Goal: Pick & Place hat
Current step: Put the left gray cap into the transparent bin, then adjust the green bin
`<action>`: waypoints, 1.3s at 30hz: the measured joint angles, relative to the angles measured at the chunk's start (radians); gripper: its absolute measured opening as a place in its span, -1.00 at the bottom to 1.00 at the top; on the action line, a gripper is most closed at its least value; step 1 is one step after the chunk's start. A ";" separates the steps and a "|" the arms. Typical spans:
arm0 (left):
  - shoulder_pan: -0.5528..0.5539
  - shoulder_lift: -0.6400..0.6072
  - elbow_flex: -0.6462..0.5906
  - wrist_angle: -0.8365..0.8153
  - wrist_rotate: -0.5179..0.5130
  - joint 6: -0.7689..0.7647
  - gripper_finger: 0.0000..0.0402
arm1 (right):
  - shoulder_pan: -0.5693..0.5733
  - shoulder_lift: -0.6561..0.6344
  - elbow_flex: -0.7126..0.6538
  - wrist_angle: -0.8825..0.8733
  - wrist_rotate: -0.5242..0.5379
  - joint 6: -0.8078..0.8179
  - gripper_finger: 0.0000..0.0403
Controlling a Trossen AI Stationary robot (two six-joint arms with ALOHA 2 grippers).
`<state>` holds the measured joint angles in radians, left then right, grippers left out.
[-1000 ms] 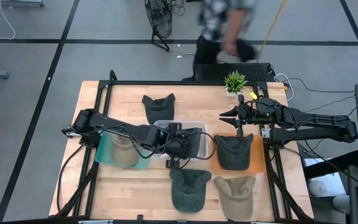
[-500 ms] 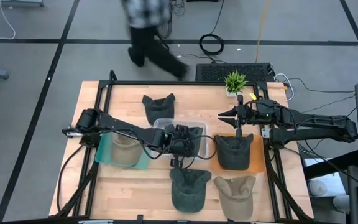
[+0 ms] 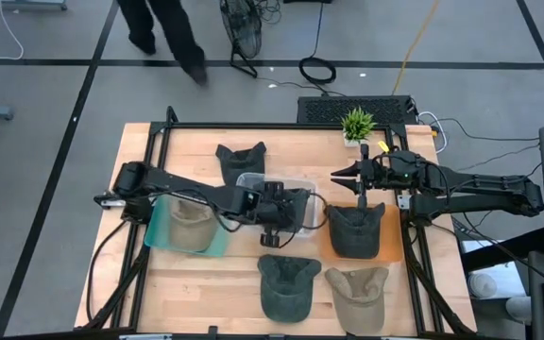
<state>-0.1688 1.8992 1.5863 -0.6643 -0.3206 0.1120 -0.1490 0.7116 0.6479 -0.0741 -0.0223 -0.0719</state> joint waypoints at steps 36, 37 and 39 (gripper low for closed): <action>0.050 -0.383 -0.040 -0.196 -0.164 -0.062 -0.44 | -0.001 0.000 0.000 -0.004 0.000 0.002 -0.71; 0.076 -0.413 -0.060 -0.191 -0.151 -0.047 -0.46 | -0.001 0.000 0.000 -0.005 0.000 0.000 -0.71; 0.132 -0.462 -0.103 -0.200 -0.120 -0.043 -0.49 | -0.001 0.000 0.000 -0.005 0.000 0.000 -0.71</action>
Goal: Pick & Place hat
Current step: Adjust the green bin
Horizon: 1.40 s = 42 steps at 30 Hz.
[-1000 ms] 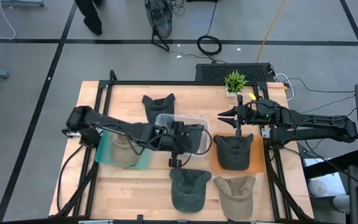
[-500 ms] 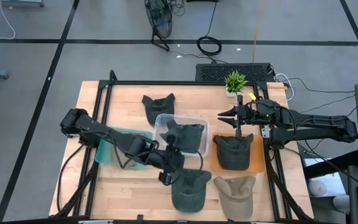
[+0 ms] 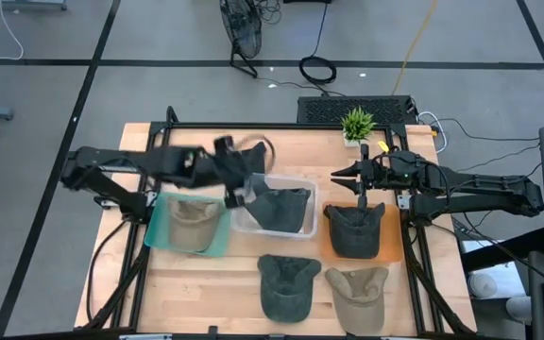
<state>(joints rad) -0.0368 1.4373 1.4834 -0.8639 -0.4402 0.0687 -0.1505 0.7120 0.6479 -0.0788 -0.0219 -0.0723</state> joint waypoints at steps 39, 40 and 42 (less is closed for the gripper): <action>0.079 -0.326 -0.755 0.187 0.482 -0.232 -0.54 | 0.064 0.111 0.000 0.181 -0.006 0.034 -0.71; 0.077 -0.314 -0.770 0.210 0.473 -0.233 -0.54 | 0.067 0.113 0.000 0.181 -0.006 0.033 -0.71; 0.074 -0.291 -0.802 0.240 0.452 -0.233 -0.54 | 0.068 0.117 0.000 0.185 -0.006 0.033 -0.71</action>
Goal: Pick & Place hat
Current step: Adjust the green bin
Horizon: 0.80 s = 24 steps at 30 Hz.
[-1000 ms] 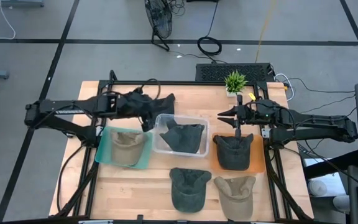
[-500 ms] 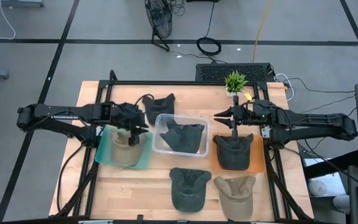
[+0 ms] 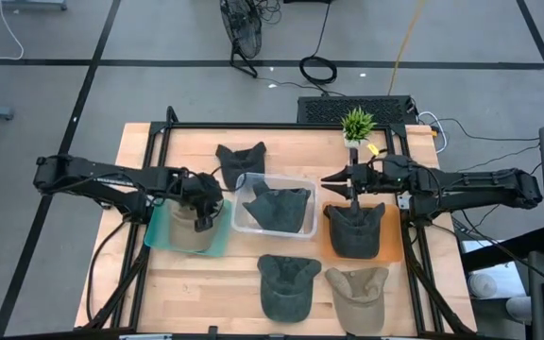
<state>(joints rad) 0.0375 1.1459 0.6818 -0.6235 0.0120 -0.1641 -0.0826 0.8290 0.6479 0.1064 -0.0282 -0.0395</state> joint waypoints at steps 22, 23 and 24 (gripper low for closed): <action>0.002 0.041 -0.044 0.025 -0.250 0.012 -0.54 | 0.000 0.000 0.000 -0.004 0.001 -0.025 -0.71; 0.002 0.039 -0.044 0.023 -0.250 0.017 -0.54 | 0.000 0.000 0.000 -0.004 0.001 -0.025 -0.71; 0.002 0.037 -0.043 0.021 -0.250 0.023 -0.54 | 0.000 0.000 0.000 -0.004 0.001 -0.025 -0.71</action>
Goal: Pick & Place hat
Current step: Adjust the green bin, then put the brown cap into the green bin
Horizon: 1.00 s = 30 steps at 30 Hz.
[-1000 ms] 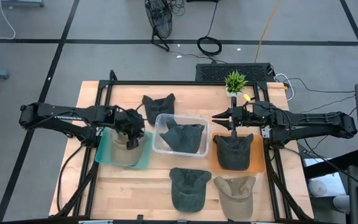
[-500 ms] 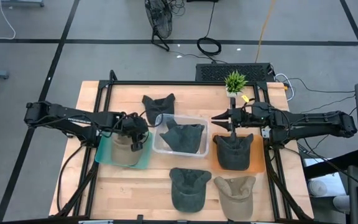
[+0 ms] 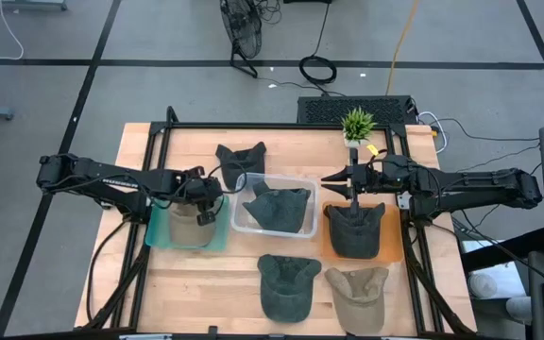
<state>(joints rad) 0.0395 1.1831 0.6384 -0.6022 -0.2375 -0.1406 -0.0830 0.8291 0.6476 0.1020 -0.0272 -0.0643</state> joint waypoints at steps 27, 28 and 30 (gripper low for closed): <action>-0.182 -0.267 0.137 0.277 -0.083 0.198 -0.54 | 0.109 0.071 0.000 0.211 0.130 -0.141 -0.71; -0.181 -0.275 0.137 0.303 -0.085 0.250 -0.54 | 0.124 0.088 0.000 0.258 0.157 -0.157 -0.71; -0.180 -0.289 0.137 0.342 -0.090 0.356 -0.54 | 0.152 0.122 0.000 0.337 0.186 -0.183 -0.71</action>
<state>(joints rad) -0.1407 0.8944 0.7755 -0.2601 -0.3279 0.2152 0.0686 0.9508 0.6480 0.4386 0.1588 -0.2477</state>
